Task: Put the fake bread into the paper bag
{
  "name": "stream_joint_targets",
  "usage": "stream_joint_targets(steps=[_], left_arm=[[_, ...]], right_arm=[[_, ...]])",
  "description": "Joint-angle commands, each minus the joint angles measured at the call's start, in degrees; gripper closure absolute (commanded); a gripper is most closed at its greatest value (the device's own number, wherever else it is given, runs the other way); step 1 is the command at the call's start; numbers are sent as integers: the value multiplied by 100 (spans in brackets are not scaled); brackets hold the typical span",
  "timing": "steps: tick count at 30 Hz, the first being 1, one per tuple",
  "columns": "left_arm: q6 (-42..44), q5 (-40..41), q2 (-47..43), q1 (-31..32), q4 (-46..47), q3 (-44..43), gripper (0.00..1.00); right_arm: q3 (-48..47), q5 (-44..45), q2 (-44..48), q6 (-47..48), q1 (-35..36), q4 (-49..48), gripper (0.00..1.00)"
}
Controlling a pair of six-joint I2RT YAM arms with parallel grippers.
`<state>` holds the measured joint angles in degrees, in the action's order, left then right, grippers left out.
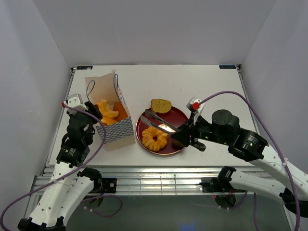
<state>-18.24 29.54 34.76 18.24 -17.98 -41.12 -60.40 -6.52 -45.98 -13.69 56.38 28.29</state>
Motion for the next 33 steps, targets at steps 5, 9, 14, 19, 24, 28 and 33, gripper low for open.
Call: stream_joint_targets(steps=[5, 9, 14, 19, 24, 28, 33], left_arm=[[57, 34, 4, 31, -92, -45, 38], [57, 17, -5, 31, -92, -45, 38], [57, -1, -5, 31, -92, -45, 38], [57, -27, -5, 31, -92, -54, 38], [49, -62, -13, 31, -92, -45, 38], [49, -80, -13, 31, -92, -54, 38], [49, -80, -13, 31, -92, -45, 38]], right_arm=[[406, 994, 528, -563, 22, 782, 53], [415, 1328, 660, -792, 22, 1345, 53], [424, 1592, 739, -1012, 22, 1933, 53], [345, 1760, 774, -1284, 22, 2505, 53], [354, 1769, 853, -1496, 14, 3093, 53], [292, 1751, 906, -1584, 22, 3393, 53], [248, 1646, 968, -1706, 22, 3683, 53]])
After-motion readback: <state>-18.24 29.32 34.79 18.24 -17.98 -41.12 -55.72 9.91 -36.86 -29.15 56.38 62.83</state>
